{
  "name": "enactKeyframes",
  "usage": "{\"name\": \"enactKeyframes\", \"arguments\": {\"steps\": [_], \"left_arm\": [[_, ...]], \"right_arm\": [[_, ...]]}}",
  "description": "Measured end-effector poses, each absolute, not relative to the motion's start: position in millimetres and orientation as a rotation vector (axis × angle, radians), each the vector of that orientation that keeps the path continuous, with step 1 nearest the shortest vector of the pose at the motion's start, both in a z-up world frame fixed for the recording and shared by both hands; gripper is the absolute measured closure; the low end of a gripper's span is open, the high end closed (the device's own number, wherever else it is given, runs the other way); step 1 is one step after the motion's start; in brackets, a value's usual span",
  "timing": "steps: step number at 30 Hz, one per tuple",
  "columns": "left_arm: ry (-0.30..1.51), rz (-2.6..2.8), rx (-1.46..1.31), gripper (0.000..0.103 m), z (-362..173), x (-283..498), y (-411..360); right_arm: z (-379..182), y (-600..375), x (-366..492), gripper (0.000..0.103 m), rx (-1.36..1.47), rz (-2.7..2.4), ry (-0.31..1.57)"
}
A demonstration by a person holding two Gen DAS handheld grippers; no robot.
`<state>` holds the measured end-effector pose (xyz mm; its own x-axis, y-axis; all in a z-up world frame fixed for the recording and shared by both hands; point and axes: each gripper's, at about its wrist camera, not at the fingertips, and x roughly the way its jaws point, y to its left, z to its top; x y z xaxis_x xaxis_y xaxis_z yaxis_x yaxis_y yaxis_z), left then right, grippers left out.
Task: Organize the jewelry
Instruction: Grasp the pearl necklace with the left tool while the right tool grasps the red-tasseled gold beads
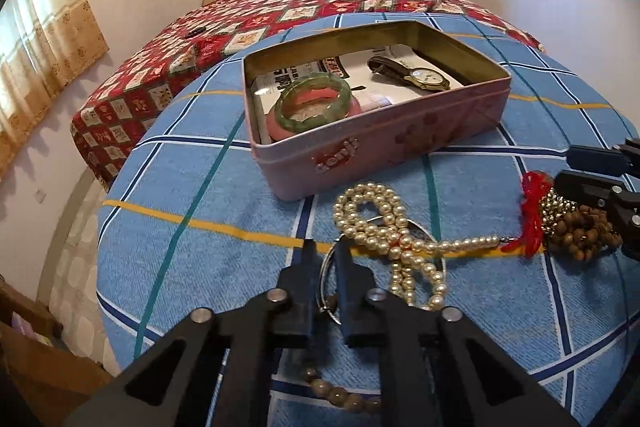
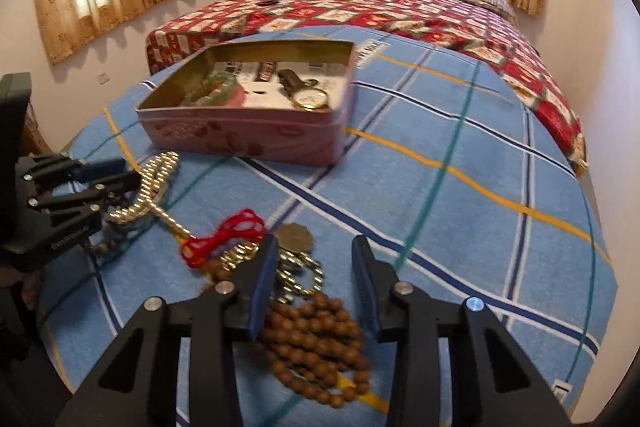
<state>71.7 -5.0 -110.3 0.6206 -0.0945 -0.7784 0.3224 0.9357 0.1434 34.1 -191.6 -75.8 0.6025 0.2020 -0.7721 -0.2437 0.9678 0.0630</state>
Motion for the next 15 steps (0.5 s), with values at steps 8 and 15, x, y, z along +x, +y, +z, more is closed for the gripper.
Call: {"name": "enactKeyframes", "arguments": {"steps": [8, 15], "left_arm": [[0.844, -0.252, 0.233, 0.099, -97.0, 73.5, 3.9], [0.794, -0.272, 0.223, 0.103, -81.0, 68.9, 5.0]], "right_arm": [[-79.7, -167.5, 46.2, 0.063, -0.099, 0.308, 0.903], [-85.5, -162.8, 47.7, 0.095, -0.109, 0.355, 0.932]]}}
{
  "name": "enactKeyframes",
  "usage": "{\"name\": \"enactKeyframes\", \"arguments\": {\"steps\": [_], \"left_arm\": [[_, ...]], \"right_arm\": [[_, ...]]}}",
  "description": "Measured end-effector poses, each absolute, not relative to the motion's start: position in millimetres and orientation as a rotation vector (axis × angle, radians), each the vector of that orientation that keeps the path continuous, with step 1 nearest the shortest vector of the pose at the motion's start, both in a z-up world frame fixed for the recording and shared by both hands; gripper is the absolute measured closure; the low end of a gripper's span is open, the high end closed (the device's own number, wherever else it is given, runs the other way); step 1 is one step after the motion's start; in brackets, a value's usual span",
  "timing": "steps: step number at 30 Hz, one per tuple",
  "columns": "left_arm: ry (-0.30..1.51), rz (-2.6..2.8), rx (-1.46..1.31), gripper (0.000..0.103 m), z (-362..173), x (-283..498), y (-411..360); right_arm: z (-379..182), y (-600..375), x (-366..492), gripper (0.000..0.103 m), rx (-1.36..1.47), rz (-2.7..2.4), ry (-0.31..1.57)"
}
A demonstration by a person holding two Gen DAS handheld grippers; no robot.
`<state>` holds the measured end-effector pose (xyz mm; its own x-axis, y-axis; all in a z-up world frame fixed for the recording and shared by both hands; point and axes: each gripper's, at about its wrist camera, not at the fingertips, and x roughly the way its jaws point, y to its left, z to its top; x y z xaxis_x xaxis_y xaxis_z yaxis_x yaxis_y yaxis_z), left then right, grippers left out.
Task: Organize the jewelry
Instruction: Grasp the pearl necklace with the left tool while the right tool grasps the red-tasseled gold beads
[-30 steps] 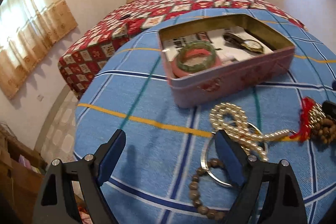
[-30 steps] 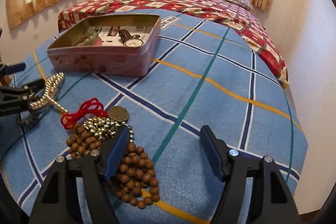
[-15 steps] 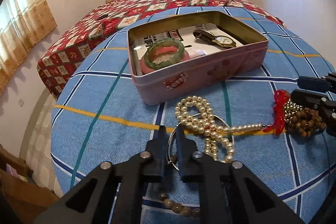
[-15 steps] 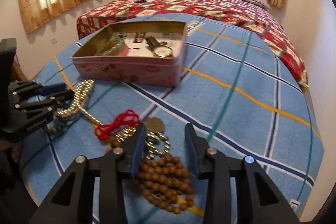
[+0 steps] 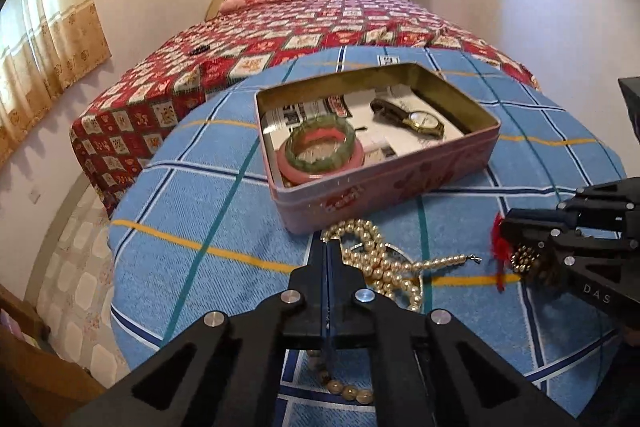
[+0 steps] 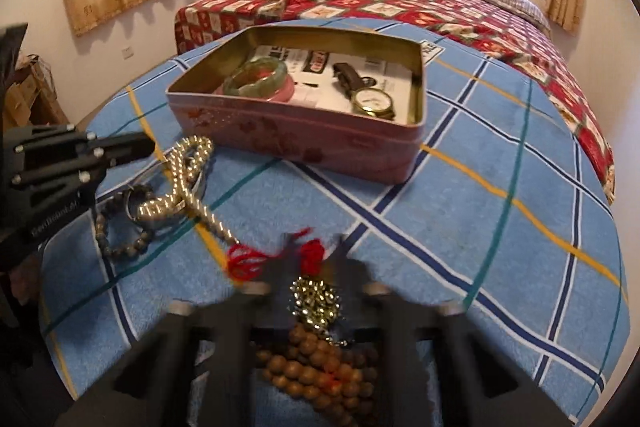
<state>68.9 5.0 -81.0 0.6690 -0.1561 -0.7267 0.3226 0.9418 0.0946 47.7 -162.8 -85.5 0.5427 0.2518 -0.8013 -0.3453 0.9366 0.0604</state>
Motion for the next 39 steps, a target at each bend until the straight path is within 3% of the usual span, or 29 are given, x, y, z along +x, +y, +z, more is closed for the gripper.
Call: {"name": "enactKeyframes", "arguments": {"steps": [8, 10, 11, 12, 14, 22, 28, 29, 39], "left_arm": [[0.799, -0.280, 0.180, 0.102, -77.0, 70.5, 12.2], [0.810, -0.294, 0.170, 0.098, -79.0, 70.8, 9.0], [0.821, -0.307, 0.160, 0.087, -80.1, 71.0, 6.7], [0.828, -0.319, 0.147, 0.067, -81.3, 71.2, 5.6], [0.837, -0.320, 0.128, 0.051, -83.2, 71.3, 3.0], [0.889, -0.314, 0.153, 0.051, -99.6, 83.9, -9.3], [0.887, -0.334, 0.180, 0.085, -101.2, 84.8, -15.6], [0.879, -0.337, 0.180, 0.097, -98.9, 84.1, -15.2], [0.827, -0.353, 0.130, 0.097, -70.5, 76.0, 1.0]], "right_arm": [[-72.4, -172.2, 45.0, 0.098, -0.072, 0.324, 0.878], [-70.0, -174.8, 45.0, 0.098, -0.063, 0.314, 0.869], [-69.4, -175.7, 45.1, 0.098, -0.059, 0.310, 0.866], [-69.2, -176.9, 44.9, 0.098, -0.055, 0.308, 0.864], [-68.8, -177.8, 44.3, 0.098, -0.054, 0.304, 0.862], [-74.5, -177.5, 39.5, 0.098, -0.062, 0.306, 0.869], [-75.8, -179.4, 38.3, 0.098, -0.056, 0.306, 0.866], [-75.1, -179.7, 38.0, 0.098, -0.055, 0.306, 0.864], [-59.8, -185.8, 33.1, 0.098, -0.035, 0.293, 0.816]]}}
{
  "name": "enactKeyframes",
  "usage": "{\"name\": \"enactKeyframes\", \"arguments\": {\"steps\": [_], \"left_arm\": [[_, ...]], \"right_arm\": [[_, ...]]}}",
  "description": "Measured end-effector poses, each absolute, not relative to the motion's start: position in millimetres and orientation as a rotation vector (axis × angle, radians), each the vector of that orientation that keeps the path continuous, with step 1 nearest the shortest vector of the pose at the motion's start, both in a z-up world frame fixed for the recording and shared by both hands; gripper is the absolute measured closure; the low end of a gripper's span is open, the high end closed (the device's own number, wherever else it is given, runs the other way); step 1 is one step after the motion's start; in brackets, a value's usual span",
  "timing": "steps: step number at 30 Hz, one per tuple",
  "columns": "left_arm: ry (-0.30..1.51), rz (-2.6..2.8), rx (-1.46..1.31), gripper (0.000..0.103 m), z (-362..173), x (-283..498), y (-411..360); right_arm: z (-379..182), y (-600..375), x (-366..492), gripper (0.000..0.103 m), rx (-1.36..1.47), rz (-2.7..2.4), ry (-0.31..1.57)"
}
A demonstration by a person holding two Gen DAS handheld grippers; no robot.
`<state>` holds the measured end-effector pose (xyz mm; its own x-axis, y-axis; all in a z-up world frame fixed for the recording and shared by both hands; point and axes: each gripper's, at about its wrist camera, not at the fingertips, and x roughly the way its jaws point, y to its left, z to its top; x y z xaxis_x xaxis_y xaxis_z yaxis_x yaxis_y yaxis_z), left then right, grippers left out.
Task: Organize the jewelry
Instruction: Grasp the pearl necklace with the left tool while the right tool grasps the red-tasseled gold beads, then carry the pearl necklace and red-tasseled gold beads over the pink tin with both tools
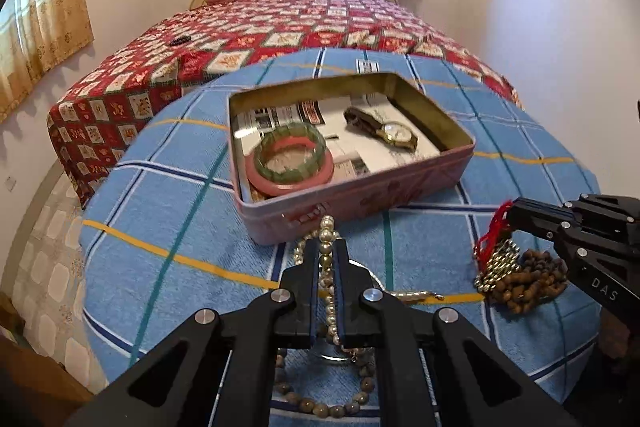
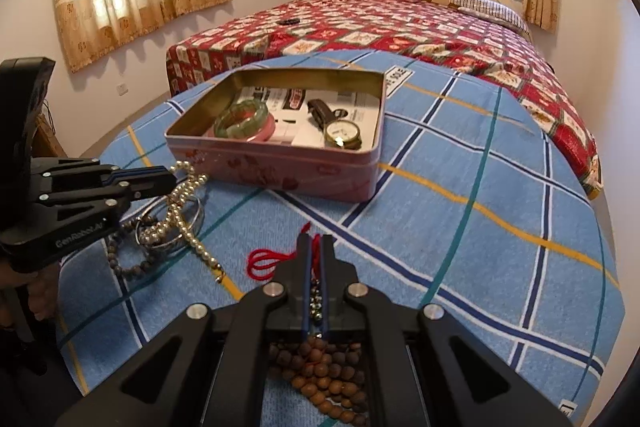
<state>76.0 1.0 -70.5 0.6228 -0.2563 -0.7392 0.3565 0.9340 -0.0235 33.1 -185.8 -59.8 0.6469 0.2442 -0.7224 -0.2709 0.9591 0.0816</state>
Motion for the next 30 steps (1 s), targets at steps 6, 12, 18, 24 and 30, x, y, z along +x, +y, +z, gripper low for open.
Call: {"name": "enactKeyframes", "arguments": {"steps": [6, 12, 18, 24, 30], "left_arm": [[0.774, -0.354, 0.116, 0.098, -46.2, 70.9, 6.4], [0.736, -0.358, 0.115, 0.098, -28.1, 68.1, 7.8], [0.730, -0.358, 0.113, 0.098, -25.0, 69.3, 9.4], [0.756, -0.364, 0.114, 0.098, -34.7, 70.4, 7.3], [0.771, -0.368, 0.109, 0.098, -40.7, 73.1, 7.5]], "right_arm": [[-45.2, -190.8, 34.1, 0.098, -0.029, 0.285, 0.783], [-34.7, -195.7, 35.0, 0.098, -0.026, 0.280, 0.758], [-32.9, -193.7, 39.2, 0.098, -0.035, 0.313, 0.778], [-52.7, -169.6, 44.2, 0.058, -0.105, 0.368, 0.835], [-78.4, -154.5, 49.3, 0.059, -0.205, 0.372, 0.922]]}}
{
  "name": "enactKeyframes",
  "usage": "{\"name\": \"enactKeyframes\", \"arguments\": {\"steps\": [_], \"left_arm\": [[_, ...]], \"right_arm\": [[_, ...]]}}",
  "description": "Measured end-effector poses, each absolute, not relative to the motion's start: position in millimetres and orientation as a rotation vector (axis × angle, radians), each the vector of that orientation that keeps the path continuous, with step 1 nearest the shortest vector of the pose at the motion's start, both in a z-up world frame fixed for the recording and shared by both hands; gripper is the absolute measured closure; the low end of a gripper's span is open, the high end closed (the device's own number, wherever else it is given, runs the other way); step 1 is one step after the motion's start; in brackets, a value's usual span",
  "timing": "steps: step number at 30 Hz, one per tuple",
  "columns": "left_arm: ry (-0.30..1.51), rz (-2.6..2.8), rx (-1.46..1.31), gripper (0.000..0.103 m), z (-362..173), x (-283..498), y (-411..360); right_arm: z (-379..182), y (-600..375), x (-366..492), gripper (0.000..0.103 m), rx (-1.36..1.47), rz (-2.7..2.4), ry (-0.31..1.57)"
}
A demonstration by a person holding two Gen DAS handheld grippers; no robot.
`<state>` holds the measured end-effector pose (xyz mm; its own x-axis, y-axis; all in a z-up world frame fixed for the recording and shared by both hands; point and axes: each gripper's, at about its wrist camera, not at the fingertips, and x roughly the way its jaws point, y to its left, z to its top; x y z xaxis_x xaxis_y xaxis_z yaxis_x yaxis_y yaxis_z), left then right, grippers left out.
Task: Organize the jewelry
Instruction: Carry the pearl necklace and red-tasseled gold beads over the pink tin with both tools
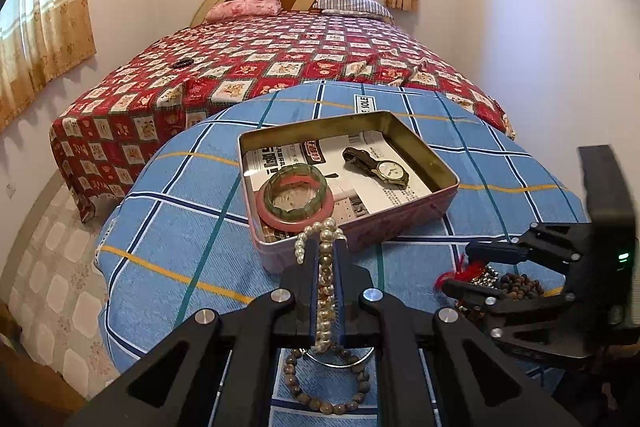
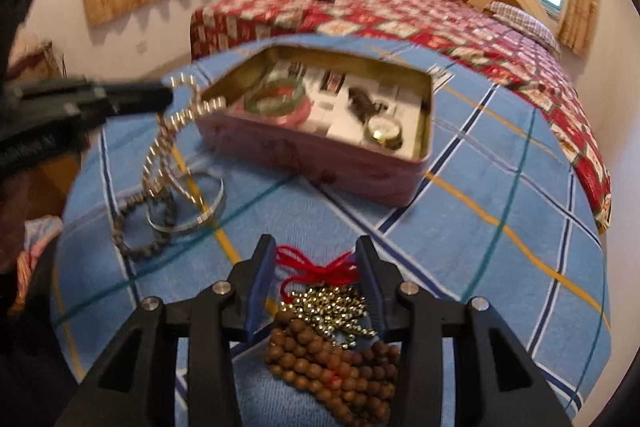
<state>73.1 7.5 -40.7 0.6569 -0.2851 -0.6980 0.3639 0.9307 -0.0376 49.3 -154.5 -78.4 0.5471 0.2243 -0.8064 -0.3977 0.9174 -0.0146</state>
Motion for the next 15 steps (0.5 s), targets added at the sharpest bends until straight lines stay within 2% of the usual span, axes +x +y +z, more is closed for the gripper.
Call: {"name": "enactKeyframes", "arguments": {"steps": [1, 2, 3, 4, 15], "left_arm": [[0.773, -0.368, 0.109, 0.098, -41.7, 73.3, 7.7], [0.775, -0.368, 0.109, 0.098, -42.7, 73.6, 7.9], [0.776, -0.369, 0.109, 0.097, -43.1, 73.7, 8.1], [0.776, -0.369, 0.108, 0.097, -43.3, 73.8, 8.5], [0.735, -0.375, 0.117, 0.097, -25.9, 76.7, 7.7]], "right_arm": [[-84.2, -155.2, 52.2, 0.061, -0.215, 0.361, 0.943], [-85.7, -156.9, 52.5, 0.069, -0.214, 0.357, 0.951], [-87.2, -158.8, 52.8, 0.090, -0.210, 0.360, 0.958], [-87.4, -159.7, 51.6, 0.092, -0.209, 0.368, 0.962], [-42.2, -162.2, 45.6, 0.096, -0.191, 0.355, 0.832]]}}
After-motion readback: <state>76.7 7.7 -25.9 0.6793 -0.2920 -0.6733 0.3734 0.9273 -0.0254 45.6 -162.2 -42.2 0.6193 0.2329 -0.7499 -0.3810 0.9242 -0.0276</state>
